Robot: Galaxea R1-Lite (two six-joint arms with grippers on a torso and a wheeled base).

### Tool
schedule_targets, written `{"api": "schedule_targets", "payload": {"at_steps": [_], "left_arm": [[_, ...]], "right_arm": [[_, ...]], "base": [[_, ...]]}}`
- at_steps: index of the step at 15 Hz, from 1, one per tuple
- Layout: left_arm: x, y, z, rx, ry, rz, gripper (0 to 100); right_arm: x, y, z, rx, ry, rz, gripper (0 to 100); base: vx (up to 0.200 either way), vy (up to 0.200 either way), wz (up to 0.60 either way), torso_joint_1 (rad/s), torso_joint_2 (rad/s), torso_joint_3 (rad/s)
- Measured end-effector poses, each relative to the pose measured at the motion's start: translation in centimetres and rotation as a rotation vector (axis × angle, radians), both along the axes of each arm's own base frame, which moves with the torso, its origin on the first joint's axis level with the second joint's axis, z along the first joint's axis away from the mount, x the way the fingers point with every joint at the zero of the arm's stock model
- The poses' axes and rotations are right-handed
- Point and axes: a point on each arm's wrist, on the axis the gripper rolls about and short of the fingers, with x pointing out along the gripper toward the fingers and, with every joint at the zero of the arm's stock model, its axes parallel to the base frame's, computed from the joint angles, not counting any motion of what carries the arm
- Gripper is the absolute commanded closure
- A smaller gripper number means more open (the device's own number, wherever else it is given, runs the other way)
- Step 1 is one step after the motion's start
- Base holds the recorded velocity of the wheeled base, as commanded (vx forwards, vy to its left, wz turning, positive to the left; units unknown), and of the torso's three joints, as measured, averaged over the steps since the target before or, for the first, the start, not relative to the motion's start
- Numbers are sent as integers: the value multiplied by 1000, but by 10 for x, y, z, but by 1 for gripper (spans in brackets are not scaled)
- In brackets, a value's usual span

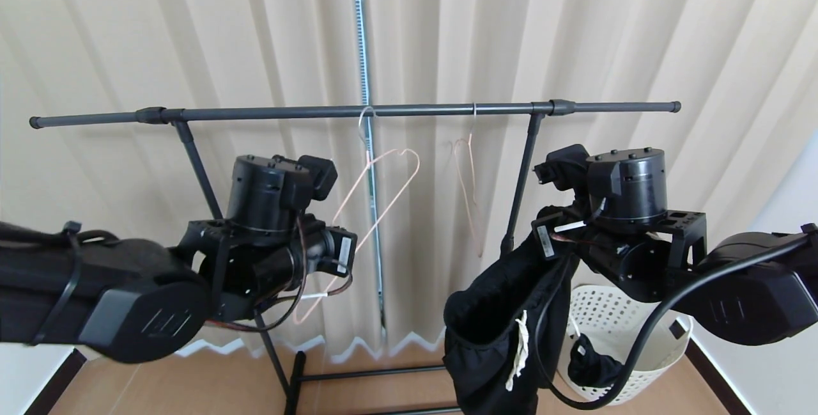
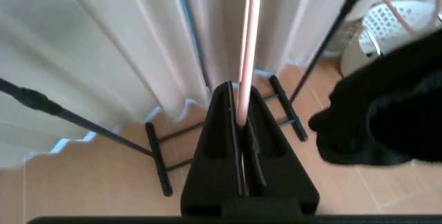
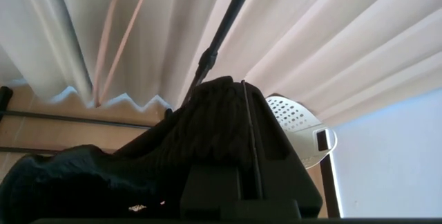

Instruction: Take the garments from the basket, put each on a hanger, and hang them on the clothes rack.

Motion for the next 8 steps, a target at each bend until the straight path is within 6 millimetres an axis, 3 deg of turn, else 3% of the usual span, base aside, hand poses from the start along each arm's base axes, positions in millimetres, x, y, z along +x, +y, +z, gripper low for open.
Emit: {"api": "schedule_targets", "payload": {"at_steps": [4, 8], "left_arm": [[-48, 24, -17, -13, -82, -155, 100], [-80, 41, -26, -41, -225, -259, 100]], "right_arm": [[-15, 7, 5, -59, -33, -54, 100], [-20, 10, 7, -92, -47, -85, 100]], "base": [[0, 0, 0, 0, 0, 0], [0, 0, 0, 0, 0, 0]]}}
